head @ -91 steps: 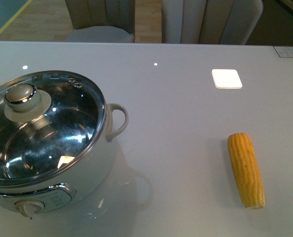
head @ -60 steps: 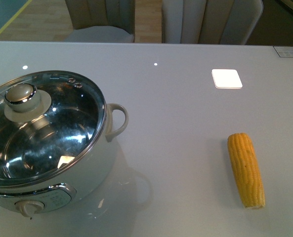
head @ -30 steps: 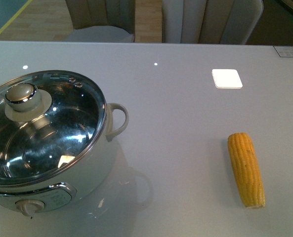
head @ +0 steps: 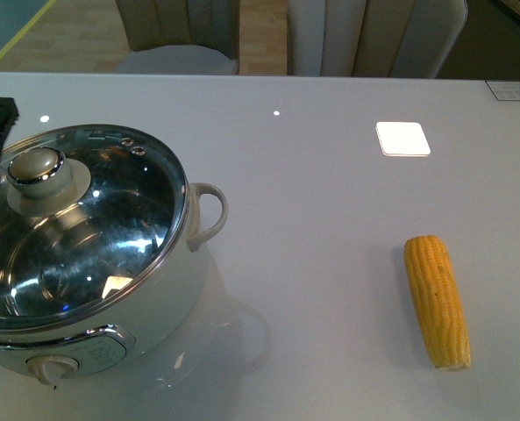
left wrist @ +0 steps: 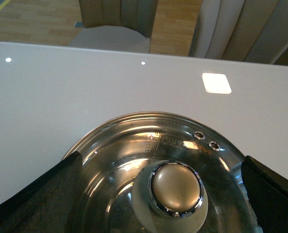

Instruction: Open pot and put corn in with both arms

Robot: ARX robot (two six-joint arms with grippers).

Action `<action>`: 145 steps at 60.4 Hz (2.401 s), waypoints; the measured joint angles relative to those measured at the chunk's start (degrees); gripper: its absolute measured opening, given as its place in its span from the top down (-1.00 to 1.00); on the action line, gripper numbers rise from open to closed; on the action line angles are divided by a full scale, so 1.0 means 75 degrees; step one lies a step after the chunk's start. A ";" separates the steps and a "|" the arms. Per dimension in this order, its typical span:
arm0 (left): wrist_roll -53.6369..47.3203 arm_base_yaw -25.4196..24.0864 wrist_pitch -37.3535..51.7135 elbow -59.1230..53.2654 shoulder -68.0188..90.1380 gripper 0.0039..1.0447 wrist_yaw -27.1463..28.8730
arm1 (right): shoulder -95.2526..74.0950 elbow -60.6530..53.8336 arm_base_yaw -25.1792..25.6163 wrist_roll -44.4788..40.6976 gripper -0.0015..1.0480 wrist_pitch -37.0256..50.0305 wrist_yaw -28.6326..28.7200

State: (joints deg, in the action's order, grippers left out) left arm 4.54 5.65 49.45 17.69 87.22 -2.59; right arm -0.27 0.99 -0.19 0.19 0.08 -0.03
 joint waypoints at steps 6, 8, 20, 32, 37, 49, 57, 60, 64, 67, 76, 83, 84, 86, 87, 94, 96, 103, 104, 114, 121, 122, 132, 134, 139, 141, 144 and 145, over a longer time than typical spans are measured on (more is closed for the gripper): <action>-0.0187 0.0047 0.0548 0.0291 0.0962 -0.87 -0.0061 | 0.0000 0.0000 0.0000 0.0000 -0.83 0.0000 0.0003; -0.0280 0.0058 0.0697 0.0385 0.1236 -0.87 -0.0099 | 0.0000 0.0000 0.0000 0.0000 -0.83 0.0000 0.0003; -0.0452 0.0175 0.1043 0.0766 0.2136 -0.87 -0.0254 | 0.0000 0.0000 0.0000 0.0000 -0.83 0.0000 0.0003; -0.0449 0.0239 0.1227 0.0968 0.2882 -0.87 -0.0160 | 0.0000 0.0000 0.0000 0.0000 -0.83 0.0000 0.0003; -0.0443 0.0262 0.1256 0.1026 0.3069 -0.87 -0.0111 | 0.0000 0.0000 0.0000 0.0000 -0.83 0.0000 0.0003; -0.0437 0.0347 0.1314 0.1084 0.3206 -0.87 -0.0079 | 0.0000 0.0000 0.0000 0.0000 -0.83 0.0000 0.0003; -0.0466 0.0364 0.1233 0.1131 0.3229 -0.87 -0.0052 | 0.0000 0.0000 0.0000 0.0000 -0.83 0.0000 0.0003; -0.0507 0.0367 0.1174 0.1151 0.3229 -0.84 -0.0044 | 0.0000 0.0000 0.0000 0.0000 -0.83 0.0000 0.0003; -0.0545 0.0370 0.1128 0.1169 0.3229 -0.70 0.0006 | 0.0000 0.0000 0.0000 0.0000 -0.83 0.0000 0.0003; -0.0545 0.0370 0.1102 0.1180 0.3229 -0.59 0.0006 | 0.0000 0.0000 0.0000 0.0000 -0.83 0.0000 0.0003; -0.0609 0.0405 0.1032 0.1244 0.3220 -0.17 0.0009 | 0.0000 0.0000 0.0000 0.0000 -0.83 0.0000 0.0003; -0.0644 0.0405 0.1011 0.1268 0.3209 0.16 0.0032 | 0.0000 0.0000 0.0000 0.0000 -0.83 0.0000 0.0003; -0.0667 0.0405 0.1008 0.1268 0.3203 0.18 0.0032 | 0.0000 0.0000 0.0000 0.0000 -0.83 0.0000 0.0003; -0.0688 0.0405 0.1008 0.1268 0.3203 0.18 0.0038 | 0.0000 0.0000 0.0000 0.0000 -0.83 0.0000 0.0003; -0.0691 0.0405 0.1008 0.1268 0.3203 0.18 0.0041 | 0.0000 0.0000 0.0000 0.0000 -0.83 0.0000 0.0003; -0.0705 0.0405 0.1000 0.1268 0.3179 0.18 0.0061 | 0.0000 0.0000 0.0000 0.0000 -0.83 0.0000 0.0003; -0.0711 0.0405 0.0982 0.1268 0.3165 0.18 0.0070 | 0.0000 0.0000 0.0000 0.0000 -0.83 0.0000 0.0003; -0.0717 0.0402 0.0804 0.1294 0.3042 0.18 0.0102 | 0.0000 0.0000 0.0000 0.0000 -0.83 0.0000 0.0003; -0.0717 0.0402 0.0749 0.1300 0.3002 0.18 0.0111 | 0.0000 0.0000 0.0000 0.0000 -0.83 0.0000 0.0003; -0.0717 0.0356 0.0248 0.1419 0.2637 0.19 0.0149 | 0.0000 0.0000 0.0000 0.0000 -0.83 0.0000 0.0003; -0.0708 0.0245 -0.0117 0.1559 0.2221 0.19 0.0207 | 0.0000 0.0000 0.0000 0.0000 -0.83 0.0000 0.0003; -0.0705 0.0227 -0.0143 0.1577 0.2177 0.19 0.0210 | 0.0000 0.0000 0.0000 0.0000 -0.83 0.0000 0.0003; -0.0653 -0.0192 -0.0446 0.1920 0.1358 0.19 0.0207 | 0.0000 0.0000 0.0000 0.0000 -0.83 0.0000 0.0003; -0.0647 -0.0347 -0.0455 0.1973 0.1198 0.19 0.0201 | 0.0000 0.0000 0.0000 0.0000 -0.83 0.0000 0.0003; -0.0650 -0.0697 -0.0420 0.1996 0.1003 0.19 0.0175 | 0.0000 0.0000 0.0000 0.0000 -0.83 0.0000 0.0003; -0.0662 -0.0877 -0.0364 0.1996 0.0970 0.19 0.0154 | 0.0000 0.0000 0.0000 0.0000 -0.83 0.0000 0.0003; -0.0688 -0.1215 -0.0248 0.1993 0.0973 0.19 0.0122 | 0.0000 0.0000 0.0000 0.0000 -0.83 0.0000 0.0003; -0.0688 -0.1361 -0.0213 0.1993 0.0976 0.19 0.0102 | 0.0000 0.0000 0.0000 0.0000 -0.83 0.0000 0.0003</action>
State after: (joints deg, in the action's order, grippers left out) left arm -0.62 -4.56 47.86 32.64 94.54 -1.83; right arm -0.27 0.99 -0.19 0.19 0.08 -0.01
